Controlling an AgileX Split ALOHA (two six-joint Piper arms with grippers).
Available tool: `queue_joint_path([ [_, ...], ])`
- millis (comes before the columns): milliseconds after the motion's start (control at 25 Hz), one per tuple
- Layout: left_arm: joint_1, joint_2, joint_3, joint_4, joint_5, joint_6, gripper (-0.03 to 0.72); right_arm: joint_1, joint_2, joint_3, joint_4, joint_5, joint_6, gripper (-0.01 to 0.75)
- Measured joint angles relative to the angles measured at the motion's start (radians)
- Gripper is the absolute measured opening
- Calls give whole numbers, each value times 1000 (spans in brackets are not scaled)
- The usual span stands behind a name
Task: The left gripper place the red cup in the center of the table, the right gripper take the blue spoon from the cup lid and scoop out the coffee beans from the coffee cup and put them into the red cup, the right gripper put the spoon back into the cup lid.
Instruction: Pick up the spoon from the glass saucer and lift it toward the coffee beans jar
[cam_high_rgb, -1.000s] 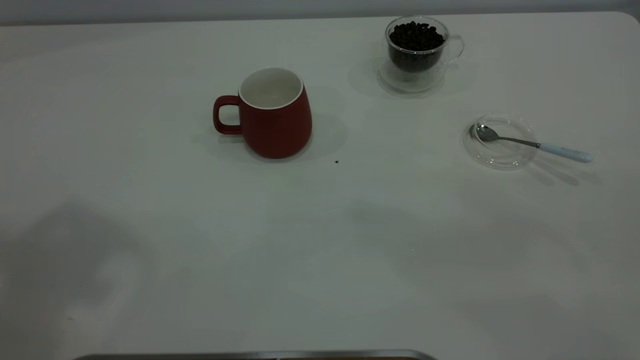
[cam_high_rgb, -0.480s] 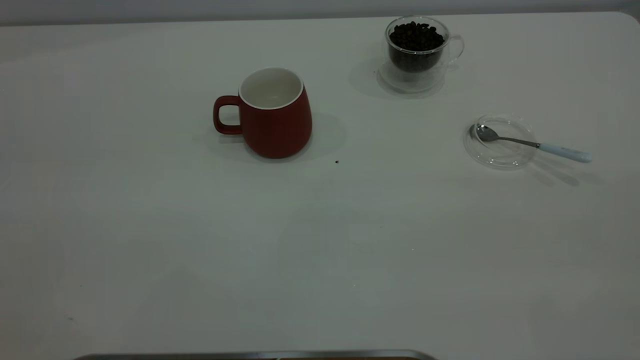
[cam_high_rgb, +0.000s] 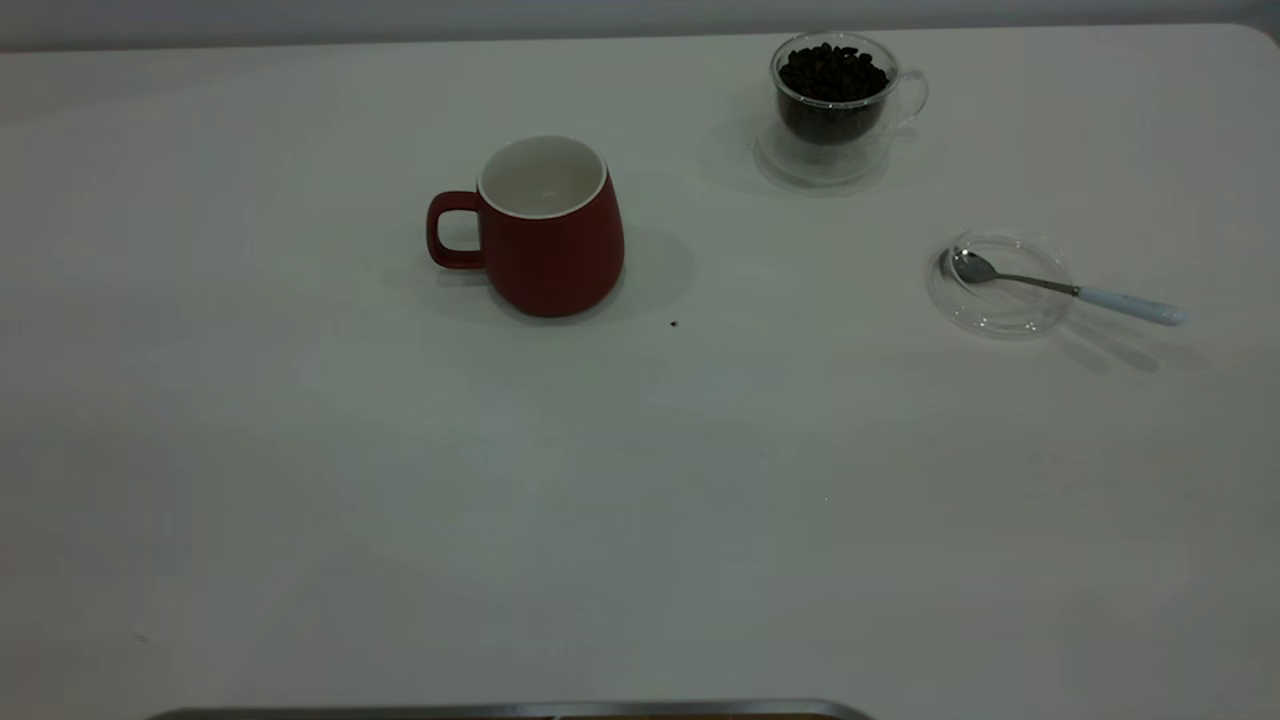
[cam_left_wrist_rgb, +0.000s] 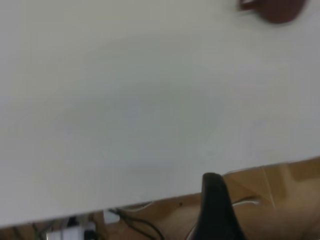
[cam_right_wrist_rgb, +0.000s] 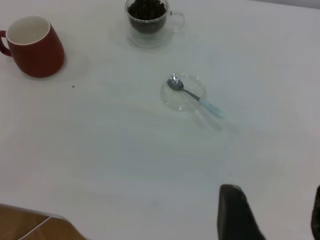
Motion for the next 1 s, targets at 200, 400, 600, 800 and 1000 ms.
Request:
queue_joint_path([
  [200, 158, -92, 75, 0, -5, 0, 578, 0, 0, 0, 0, 0, 0, 405],
  [400, 247, -156, 104, -1, -7, -1, 578, 0, 0, 0, 0, 0, 0, 405],
  [600, 283, -219, 134, -1, -20, -1, 578, 0, 0, 0, 0, 0, 0, 405],
  [800, 284, -260, 134, -1, -22, -1, 578, 0, 0, 0, 0, 0, 0, 405],
  [1000, 284, -261, 134, -1, -23, -1, 578, 0, 0, 0, 0, 0, 0, 405],
])
